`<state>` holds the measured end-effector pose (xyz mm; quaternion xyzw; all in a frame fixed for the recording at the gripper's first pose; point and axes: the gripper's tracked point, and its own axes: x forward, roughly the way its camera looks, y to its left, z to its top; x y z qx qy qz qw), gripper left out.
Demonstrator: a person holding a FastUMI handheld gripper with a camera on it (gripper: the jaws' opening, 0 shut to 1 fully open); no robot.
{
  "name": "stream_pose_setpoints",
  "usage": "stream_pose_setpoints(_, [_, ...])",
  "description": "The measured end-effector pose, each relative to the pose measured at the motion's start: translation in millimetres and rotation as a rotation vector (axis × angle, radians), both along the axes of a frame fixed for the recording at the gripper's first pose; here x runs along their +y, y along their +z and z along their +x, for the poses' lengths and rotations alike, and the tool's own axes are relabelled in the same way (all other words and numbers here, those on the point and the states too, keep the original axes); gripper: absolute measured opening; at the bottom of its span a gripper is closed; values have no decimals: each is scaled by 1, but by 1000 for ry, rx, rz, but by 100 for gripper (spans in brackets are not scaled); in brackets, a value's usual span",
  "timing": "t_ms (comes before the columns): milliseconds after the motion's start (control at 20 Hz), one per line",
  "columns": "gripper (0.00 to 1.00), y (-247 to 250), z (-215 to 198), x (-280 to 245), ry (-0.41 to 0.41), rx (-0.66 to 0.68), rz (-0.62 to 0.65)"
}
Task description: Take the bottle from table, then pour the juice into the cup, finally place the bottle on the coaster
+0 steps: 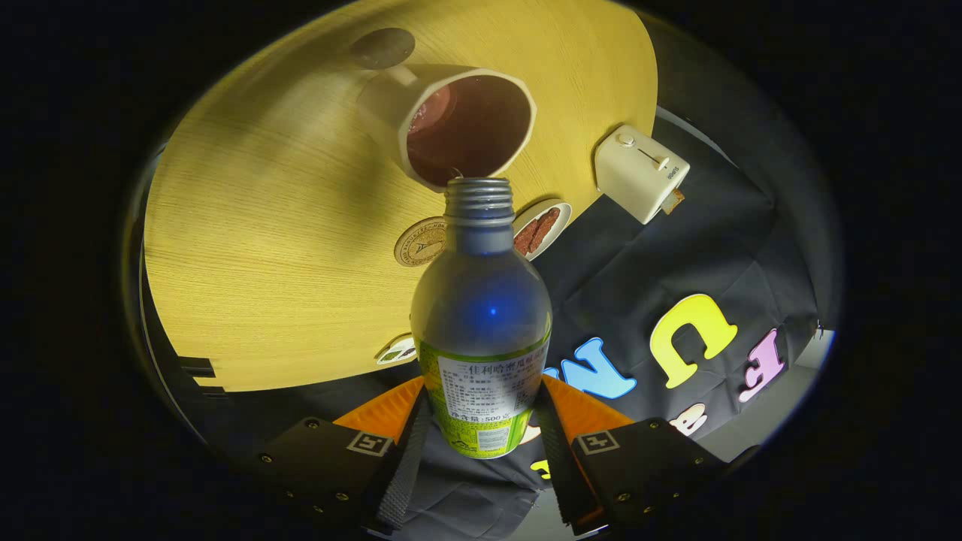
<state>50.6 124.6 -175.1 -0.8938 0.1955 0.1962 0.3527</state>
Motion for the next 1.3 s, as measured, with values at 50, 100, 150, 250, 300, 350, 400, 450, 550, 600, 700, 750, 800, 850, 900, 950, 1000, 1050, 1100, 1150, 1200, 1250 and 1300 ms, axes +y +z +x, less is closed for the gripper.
stream_pose_setpoints(50, [74,-1,-1,2,5,3,-2])
stream_pose_setpoints(100, [74,-2,-2,4,10,7,-1])
stream_pose_setpoints(150, [74,-6,-2,4,7,16,5])
stream_pose_setpoints(250, [74,-13,-8,2,-12,33,41])
stream_pose_setpoints(300, [74,-18,-10,1,-23,43,70])
stream_pose_setpoints(350, [74,-24,-14,-1,-38,54,96])
stream_pose_setpoints(400, [74,-28,-16,-3,-51,64,125])
stream_pose_setpoints(450, [74,-32,-17,-6,-65,67,156])
stream_pose_setpoints(550, [74,-41,-21,-9,-103,82,247])
stream_pose_setpoints(600, [74,-46,-24,-12,-126,90,293])
stream_pose_setpoints(700, [74,-52,-25,-16,-175,94,376])
stream_pose_setpoints(750, [74,-58,-27,-19,-200,98,414])
stream_pose_setpoints(800, [74,-62,-28,-22,-218,97,443])
stream_pose_setpoints(850, [74,-65,-29,-23,-230,97,477])
stream_pose_setpoints(900, [74,-70,-30,-24,-246,101,519])
stream_pose_setpoints(950, [74,-77,-32,-28,-270,107,566])
stream_pose_setpoints(1000, [74,-82,-35,-31,-308,119,613])
stream_pose_setpoints(1050, [74,-88,-40,-31,-346,138,669])
stream_pose_setpoints(1100, [74,-92,-44,-31,-383,156,732])
stream_pose_setpoints(1150, [74,-97,-44,-31,-422,174,792])
stream_pose_setpoints(1200, [74,-101,-46,-32,-457,198,854])
stream_pose_setpoints(1250, [74,-105,-48,-28,-482,224,914])
stream_pose_setpoints(1300, [74,-107,-49,-29,-516,237,962])
